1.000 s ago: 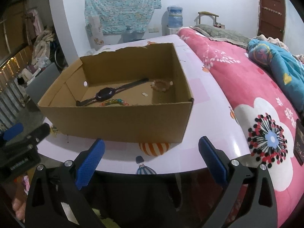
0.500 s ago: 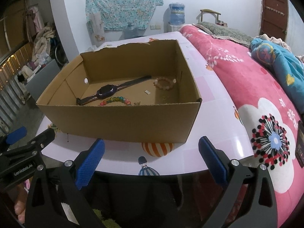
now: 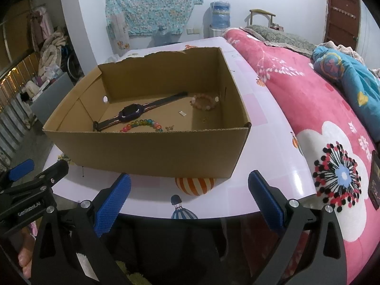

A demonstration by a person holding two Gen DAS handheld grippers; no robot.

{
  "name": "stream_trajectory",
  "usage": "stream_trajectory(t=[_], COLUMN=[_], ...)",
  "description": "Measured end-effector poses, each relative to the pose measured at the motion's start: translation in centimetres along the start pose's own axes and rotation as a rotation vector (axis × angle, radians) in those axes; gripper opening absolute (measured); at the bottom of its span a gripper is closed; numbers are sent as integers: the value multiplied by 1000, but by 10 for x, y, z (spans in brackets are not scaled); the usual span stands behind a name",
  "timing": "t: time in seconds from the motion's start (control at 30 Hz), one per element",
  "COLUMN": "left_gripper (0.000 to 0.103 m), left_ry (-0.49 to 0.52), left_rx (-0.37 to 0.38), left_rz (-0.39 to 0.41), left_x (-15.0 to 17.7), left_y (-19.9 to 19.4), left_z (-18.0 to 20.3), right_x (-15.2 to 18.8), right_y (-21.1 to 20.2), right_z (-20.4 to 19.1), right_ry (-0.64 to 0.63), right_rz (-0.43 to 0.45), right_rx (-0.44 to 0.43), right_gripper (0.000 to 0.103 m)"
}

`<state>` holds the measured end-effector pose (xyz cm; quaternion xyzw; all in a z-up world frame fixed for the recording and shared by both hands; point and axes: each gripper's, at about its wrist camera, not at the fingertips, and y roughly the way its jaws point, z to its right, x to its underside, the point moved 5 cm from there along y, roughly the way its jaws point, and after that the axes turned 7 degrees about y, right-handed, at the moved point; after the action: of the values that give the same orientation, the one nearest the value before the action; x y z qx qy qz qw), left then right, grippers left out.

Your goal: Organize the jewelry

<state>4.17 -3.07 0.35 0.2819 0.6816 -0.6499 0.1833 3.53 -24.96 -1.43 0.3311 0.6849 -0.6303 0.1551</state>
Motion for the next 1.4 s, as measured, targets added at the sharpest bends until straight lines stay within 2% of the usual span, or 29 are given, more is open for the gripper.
stream_trajectory(t=[0.7,0.97,1.1,1.4], left_gripper=[95,95,95,95], left_ry=[-24,-12,-3,-2], left_rx=[-18,-18,-35,-25], left_rz=[-30,-22,-21,-17], left_x=[0,0,-1,-4], left_y=[11,6,4,2], left_z=[-2,-1,-3,-3], right_x=[1,0,1,-2], right_y=[0,-1,0,-1], right_z=[1,2,2,-2], right_ry=[5,28,44,32], right_rz=[-10,-11,-24,-16], right_rx=[-7,-28,-71,-70], right_gripper=[96,96,96,96])
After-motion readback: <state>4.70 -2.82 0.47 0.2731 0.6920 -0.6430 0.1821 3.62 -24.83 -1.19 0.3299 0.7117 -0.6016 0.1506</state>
